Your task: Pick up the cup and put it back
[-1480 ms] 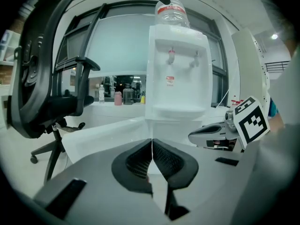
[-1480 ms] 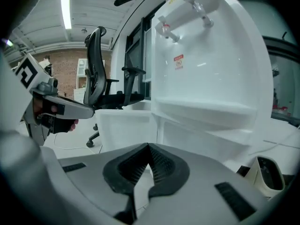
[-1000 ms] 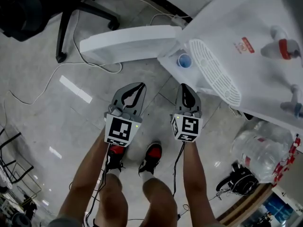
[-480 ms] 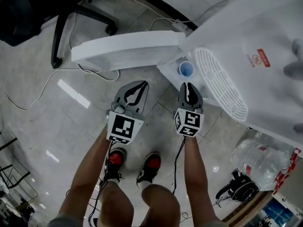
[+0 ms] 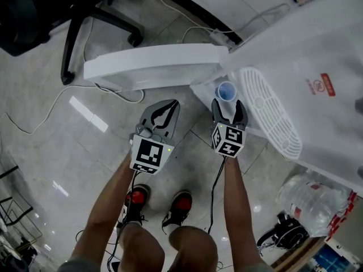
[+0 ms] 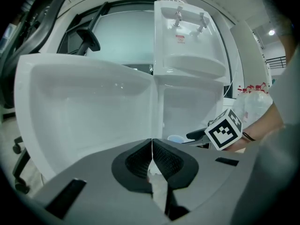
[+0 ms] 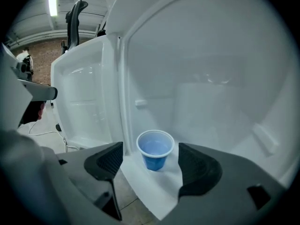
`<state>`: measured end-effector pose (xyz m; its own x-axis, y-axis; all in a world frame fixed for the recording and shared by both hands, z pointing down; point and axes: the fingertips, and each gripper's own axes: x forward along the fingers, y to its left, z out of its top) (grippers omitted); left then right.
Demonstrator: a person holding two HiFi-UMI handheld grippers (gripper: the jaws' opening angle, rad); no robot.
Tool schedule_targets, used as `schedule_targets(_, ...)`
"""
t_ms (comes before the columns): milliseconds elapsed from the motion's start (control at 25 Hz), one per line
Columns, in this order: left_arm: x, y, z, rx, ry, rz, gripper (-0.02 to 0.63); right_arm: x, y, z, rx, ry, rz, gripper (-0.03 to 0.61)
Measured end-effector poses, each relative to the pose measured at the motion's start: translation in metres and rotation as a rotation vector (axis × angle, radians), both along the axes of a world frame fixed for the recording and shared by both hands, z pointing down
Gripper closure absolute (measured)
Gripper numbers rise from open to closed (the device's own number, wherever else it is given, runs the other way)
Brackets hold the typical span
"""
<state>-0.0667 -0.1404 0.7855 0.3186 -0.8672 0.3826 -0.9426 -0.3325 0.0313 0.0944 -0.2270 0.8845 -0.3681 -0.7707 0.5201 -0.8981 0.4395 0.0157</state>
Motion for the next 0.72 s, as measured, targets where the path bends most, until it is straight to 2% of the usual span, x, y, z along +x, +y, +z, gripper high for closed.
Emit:
schedule_targets(440, -0.008, -0.016, 0.012, 0.016, -0.008, -0.017, 0.589, -0.004, -0.028, 0.024, -0.017, 0.03, -0.007, 0.227)
schedule_targets(720, -0.01, -0.017, 0.019, 0.012, -0.013, -0.019, 0.589, -0.003, -0.033, 0.023, 0.009, 0.031, -0.002, 0.229)
